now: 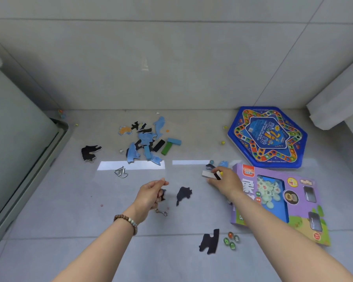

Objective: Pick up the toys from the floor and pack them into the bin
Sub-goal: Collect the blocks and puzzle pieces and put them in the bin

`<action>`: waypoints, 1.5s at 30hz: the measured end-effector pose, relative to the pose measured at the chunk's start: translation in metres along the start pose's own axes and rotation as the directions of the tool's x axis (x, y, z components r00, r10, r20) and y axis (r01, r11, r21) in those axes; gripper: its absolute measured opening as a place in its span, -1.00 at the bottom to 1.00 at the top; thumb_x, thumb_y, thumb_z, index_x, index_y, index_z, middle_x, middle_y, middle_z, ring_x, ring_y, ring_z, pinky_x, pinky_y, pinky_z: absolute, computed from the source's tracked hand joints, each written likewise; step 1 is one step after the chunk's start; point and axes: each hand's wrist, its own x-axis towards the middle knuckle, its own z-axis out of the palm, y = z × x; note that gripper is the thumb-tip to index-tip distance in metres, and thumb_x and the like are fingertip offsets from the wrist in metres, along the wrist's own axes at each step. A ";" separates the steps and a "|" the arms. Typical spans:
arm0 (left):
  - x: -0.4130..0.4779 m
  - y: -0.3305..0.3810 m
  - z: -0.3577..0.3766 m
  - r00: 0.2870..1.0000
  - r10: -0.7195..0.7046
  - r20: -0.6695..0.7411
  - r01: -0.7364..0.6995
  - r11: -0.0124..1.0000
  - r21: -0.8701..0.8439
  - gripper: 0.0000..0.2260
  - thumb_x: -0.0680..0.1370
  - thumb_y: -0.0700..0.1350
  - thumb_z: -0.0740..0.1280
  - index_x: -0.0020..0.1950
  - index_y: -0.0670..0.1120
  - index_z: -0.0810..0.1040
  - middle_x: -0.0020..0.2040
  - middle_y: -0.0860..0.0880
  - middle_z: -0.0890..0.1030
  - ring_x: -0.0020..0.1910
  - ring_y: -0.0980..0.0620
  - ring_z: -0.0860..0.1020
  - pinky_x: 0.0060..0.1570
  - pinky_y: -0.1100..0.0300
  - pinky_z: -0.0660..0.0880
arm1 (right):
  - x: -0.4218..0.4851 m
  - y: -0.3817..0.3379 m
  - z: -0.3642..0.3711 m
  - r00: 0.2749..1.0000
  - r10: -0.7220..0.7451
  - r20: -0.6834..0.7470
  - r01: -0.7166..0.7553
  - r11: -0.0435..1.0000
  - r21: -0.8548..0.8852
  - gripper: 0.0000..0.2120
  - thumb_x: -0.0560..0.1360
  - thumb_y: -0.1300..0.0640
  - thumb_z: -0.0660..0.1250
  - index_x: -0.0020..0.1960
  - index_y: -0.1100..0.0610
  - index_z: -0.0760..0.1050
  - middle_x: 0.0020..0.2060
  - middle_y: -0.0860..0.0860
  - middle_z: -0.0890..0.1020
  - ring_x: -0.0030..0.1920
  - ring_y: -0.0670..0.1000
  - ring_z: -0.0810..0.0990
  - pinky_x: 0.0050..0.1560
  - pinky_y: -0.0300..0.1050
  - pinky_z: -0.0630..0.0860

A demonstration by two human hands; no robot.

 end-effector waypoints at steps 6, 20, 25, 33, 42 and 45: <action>0.003 0.031 -0.022 1.000 0.003 -0.020 -0.003 1.000 -0.025 -0.76 0.59 0.03 0.24 0.02 -0.11 0.57 -0.43 0.03 0.29 -0.51 0.12 0.20 -0.57 0.35 0.12 | -0.007 -0.043 0.003 0.993 -0.097 0.069 0.091 0.992 0.089 -0.80 0.42 -0.07 0.41 -0.19 0.06 0.56 -0.27 -0.03 0.59 -0.21 -0.01 0.56 -0.22 -0.20 0.37; -0.156 0.214 -0.300 0.765 0.455 -0.456 -0.434 0.887 0.159 -0.73 0.62 -0.06 0.18 -0.20 -0.10 0.56 -0.49 0.01 0.31 -0.64 0.17 0.19 -0.62 0.36 0.11 | -0.132 -0.455 0.015 0.693 -0.537 0.481 0.107 0.736 0.668 -0.85 0.55 0.23 0.16 -0.20 0.18 0.39 -0.39 0.11 0.66 -0.39 0.05 0.56 -0.59 -0.27 0.20; -0.191 0.190 -0.418 0.586 0.481 -0.653 -0.342 0.877 0.339 -0.71 0.62 -0.02 0.19 -0.22 -0.08 0.59 -0.50 0.08 0.47 -0.47 0.13 0.44 -0.39 0.26 0.37 | -0.196 -0.559 0.089 0.635 -0.491 0.597 0.072 0.806 0.587 -0.86 0.53 0.19 0.24 -0.20 0.17 0.40 -0.35 0.07 0.50 -0.32 0.04 0.56 -0.55 -0.28 0.39; -0.190 0.126 -0.474 0.698 0.306 -0.647 0.001 0.904 0.428 -0.34 0.58 0.19 0.14 0.53 -0.16 0.08 0.53 -0.12 0.16 0.49 -0.10 0.18 0.45 0.04 0.15 | -0.204 -0.571 0.133 0.669 -0.490 0.559 0.275 0.862 0.426 -0.41 0.54 0.03 0.27 0.49 0.08 0.13 0.46 0.02 0.22 0.38 0.08 0.35 0.32 -0.02 0.40; -0.171 0.165 -0.352 0.691 0.639 -0.339 -0.074 0.529 0.845 -0.43 0.59 0.20 0.09 0.52 -0.06 0.16 0.53 -0.04 0.17 0.52 -0.05 0.08 0.48 0.02 0.07 | -0.128 -0.419 0.012 0.762 -0.594 0.258 0.586 0.802 0.117 -0.61 0.54 0.07 0.28 0.36 0.05 0.38 0.38 -0.02 0.38 0.40 0.00 0.32 0.36 -0.11 0.25; -0.159 0.169 -0.273 0.737 0.656 -0.163 -0.197 0.439 0.876 -0.44 0.59 0.18 0.11 0.52 -0.06 0.16 0.53 -0.03 0.16 0.52 -0.03 0.08 0.49 0.07 0.04 | -0.113 -0.316 -0.036 0.866 -0.468 0.176 0.470 0.882 0.033 -0.63 0.52 0.12 0.32 0.31 0.08 0.41 0.33 0.03 0.43 0.35 0.03 0.38 0.31 -0.10 0.30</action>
